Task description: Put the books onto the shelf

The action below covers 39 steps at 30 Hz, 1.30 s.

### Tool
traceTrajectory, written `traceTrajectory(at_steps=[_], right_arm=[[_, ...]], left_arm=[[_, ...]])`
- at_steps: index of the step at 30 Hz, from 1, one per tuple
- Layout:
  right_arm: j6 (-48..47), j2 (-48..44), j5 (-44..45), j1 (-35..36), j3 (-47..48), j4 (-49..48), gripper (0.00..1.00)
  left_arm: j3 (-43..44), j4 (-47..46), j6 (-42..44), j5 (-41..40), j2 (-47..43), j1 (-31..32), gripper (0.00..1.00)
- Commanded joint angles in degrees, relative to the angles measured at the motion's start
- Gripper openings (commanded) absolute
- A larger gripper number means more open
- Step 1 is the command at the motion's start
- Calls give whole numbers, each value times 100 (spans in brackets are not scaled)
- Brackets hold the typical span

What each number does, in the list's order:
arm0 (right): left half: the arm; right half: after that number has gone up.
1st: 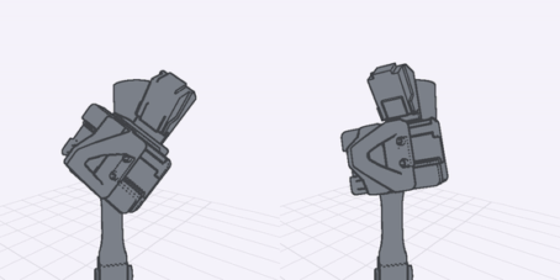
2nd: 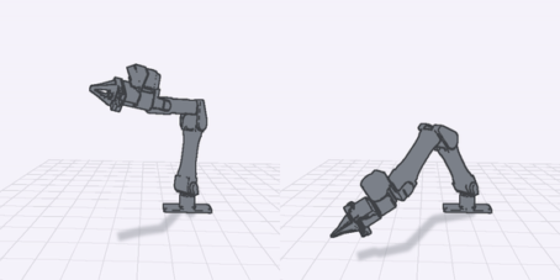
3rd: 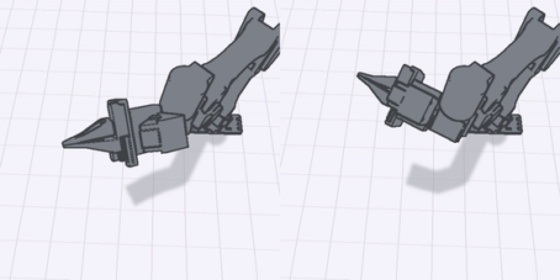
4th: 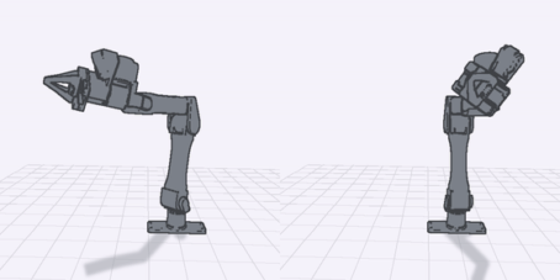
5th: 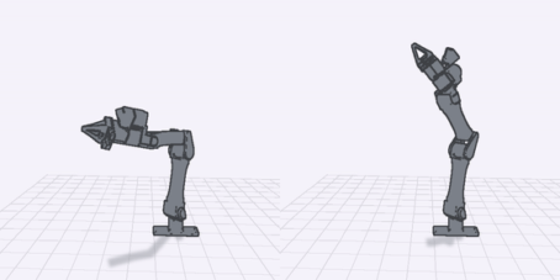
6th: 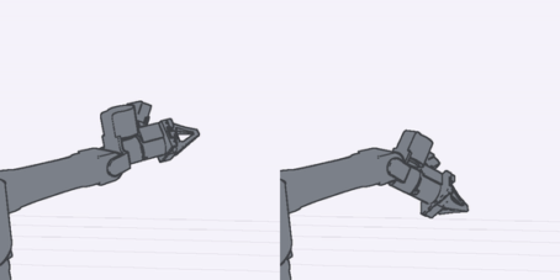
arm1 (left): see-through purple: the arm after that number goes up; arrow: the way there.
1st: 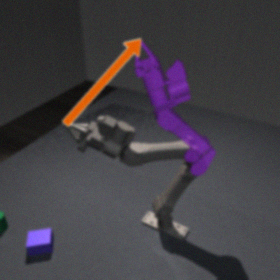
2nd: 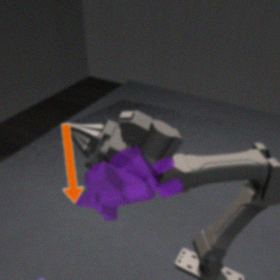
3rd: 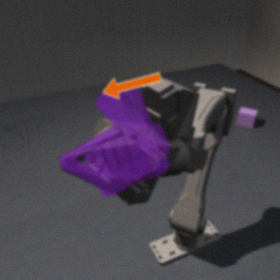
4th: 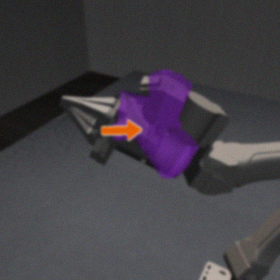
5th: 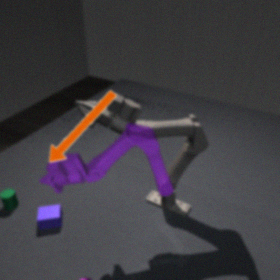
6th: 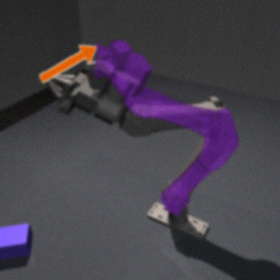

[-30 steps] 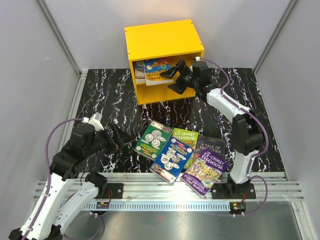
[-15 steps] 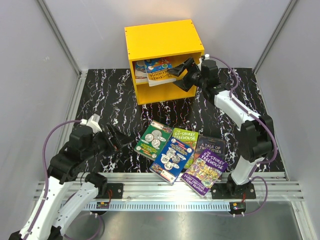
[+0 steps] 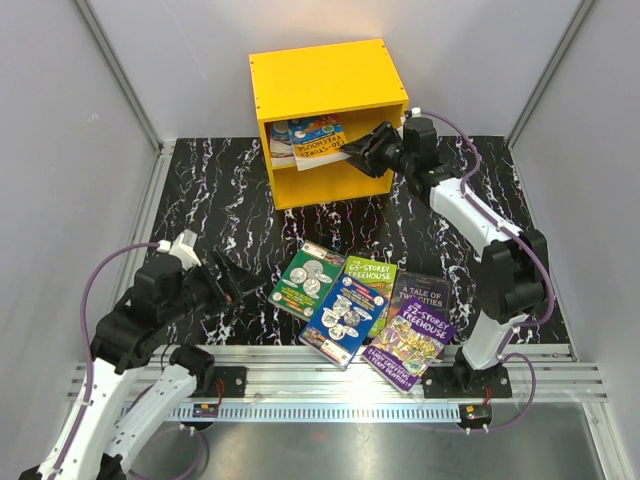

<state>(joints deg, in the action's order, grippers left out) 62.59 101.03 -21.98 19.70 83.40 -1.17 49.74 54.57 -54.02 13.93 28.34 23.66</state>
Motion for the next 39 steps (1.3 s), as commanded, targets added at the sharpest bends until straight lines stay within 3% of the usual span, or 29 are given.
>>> traceTrajectory(at_steps=[1, 9, 18, 30, 32, 33, 34, 36, 38, 39], right_arm=[[-45, 108, -17, 7, 440, -173, 47], [34, 645, -52, 217, 1063, -173, 27], [271, 1374, 123, 613, 1820, -296, 23], [596, 1797, 220, 842, 1795, -779, 24], [684, 1806, 185, 842, 1689, -928, 29], [702, 1788, 150, 851, 1576, -972, 36], [728, 1762, 150, 860, 1514, -999, 60], [711, 1622, 150, 868, 1294, -999, 75], [650, 1490, 185, 868, 1031, -982, 100], [606, 1350, 220, 860, 969, -956, 100]], left_arm=[[212, -78, -3, 136, -56, -19, 95], [186, -34, 76, 162, -39, -11, 95], [291, 159, 295, 145, 40, -19, 96], [555, 353, 691, 162, 374, -19, 96], [581, 353, 743, 180, 462, -11, 96], [590, 353, 761, 189, 471, -19, 96], [581, 336, 770, 197, 488, -19, 96], [564, 274, 770, 224, 532, -19, 96], [555, 195, 770, 259, 585, -19, 96], [555, 177, 770, 276, 637, -19, 96]])
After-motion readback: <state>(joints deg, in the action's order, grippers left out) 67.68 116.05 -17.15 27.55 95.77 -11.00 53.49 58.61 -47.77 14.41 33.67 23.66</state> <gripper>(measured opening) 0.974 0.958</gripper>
